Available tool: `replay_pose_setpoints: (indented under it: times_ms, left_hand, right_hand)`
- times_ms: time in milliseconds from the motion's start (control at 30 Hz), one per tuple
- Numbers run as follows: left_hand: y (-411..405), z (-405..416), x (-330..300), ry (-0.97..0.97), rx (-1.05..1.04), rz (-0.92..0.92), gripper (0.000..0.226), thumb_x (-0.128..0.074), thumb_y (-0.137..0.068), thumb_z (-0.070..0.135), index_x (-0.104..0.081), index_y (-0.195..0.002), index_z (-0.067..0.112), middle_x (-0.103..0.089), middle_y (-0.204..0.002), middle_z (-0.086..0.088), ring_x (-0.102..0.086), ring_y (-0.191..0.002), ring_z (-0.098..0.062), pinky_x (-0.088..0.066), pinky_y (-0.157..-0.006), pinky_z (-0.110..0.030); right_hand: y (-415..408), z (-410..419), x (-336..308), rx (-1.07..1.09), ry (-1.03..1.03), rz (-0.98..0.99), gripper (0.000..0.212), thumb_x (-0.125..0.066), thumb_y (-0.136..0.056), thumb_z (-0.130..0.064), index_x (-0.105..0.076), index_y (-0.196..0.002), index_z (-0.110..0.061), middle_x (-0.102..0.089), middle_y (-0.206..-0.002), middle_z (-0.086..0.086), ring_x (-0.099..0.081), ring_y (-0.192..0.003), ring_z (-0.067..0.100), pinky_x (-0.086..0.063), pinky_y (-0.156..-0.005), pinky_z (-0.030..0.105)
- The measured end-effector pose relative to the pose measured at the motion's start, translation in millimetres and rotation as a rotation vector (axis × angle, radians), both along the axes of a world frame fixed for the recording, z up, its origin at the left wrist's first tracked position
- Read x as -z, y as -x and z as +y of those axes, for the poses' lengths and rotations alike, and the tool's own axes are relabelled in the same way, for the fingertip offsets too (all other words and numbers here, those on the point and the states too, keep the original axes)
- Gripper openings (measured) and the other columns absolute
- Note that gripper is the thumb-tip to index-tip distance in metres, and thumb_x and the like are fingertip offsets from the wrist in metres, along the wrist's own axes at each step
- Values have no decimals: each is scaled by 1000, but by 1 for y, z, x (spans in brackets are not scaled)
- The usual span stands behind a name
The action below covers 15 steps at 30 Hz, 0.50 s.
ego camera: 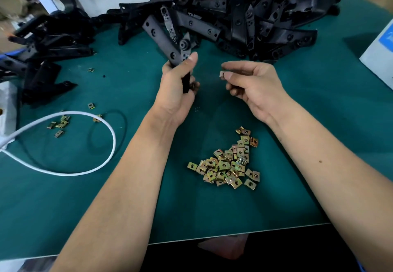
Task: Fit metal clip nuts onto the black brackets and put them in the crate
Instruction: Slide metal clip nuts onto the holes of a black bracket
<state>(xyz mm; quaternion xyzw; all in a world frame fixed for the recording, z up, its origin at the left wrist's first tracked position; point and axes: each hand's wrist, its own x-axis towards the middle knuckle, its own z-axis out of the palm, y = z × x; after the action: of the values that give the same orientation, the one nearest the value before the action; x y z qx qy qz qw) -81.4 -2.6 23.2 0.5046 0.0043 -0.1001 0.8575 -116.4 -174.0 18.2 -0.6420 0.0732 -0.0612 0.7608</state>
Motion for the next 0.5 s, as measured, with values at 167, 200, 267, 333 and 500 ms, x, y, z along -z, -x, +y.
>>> replay_pose_setpoints:
  times_ms: [167, 200, 267, 333, 500]
  left_hand:
    - [4, -2, -2, 90, 39, 25, 23, -70, -96, 19, -48, -92, 18, -42, -78, 1, -42, -68, -12, -40, -72, -28]
    - [5, -3, -2, 103, 38, 51, 22, -73, -94, 22, -51, -91, 17, -43, -78, 1, -44, -67, -11, -42, -71, -28]
    - [6, -4, 0, 95, 14, 104, 25, -78, -91, 27, -56, -90, 16, -48, -74, 1, -49, -64, -10, -47, -65, -25]
    - [6, -7, 1, 32, -17, 92, 30, -76, -92, 35, -54, -85, 17, -49, -70, 2, -51, -58, -9, -48, -58, -21]
    - [9, -12, 3, -82, -54, 25, 41, -66, -95, 50, -53, -89, 12, -54, -76, -6, -56, -67, -15, -57, -64, -27]
  right_hand:
    - [5, 9, 0, -6, 94, -104, 22, -75, -88, 2, -75, -107, -10, -74, -81, 3, -62, -66, 13, -50, -61, 23]
    - [6, 11, -1, -11, 118, -146, 25, -74, -89, 2, -74, -110, -11, -72, -80, 2, -61, -67, 13, -49, -61, 24]
    - [7, 14, -2, -27, 127, -213, 27, -72, -89, 3, -72, -112, -12, -69, -79, 1, -57, -67, 14, -47, -62, 25]
    - [8, 16, -4, -40, 109, -240, 26, -71, -88, 3, -70, -110, -11, -68, -80, 2, -57, -68, 13, -46, -62, 24]
    - [12, 25, -6, -44, 83, -270, 22, -69, -87, 8, -68, -100, -10, -67, -78, 3, -56, -65, 12, -45, -59, 22]
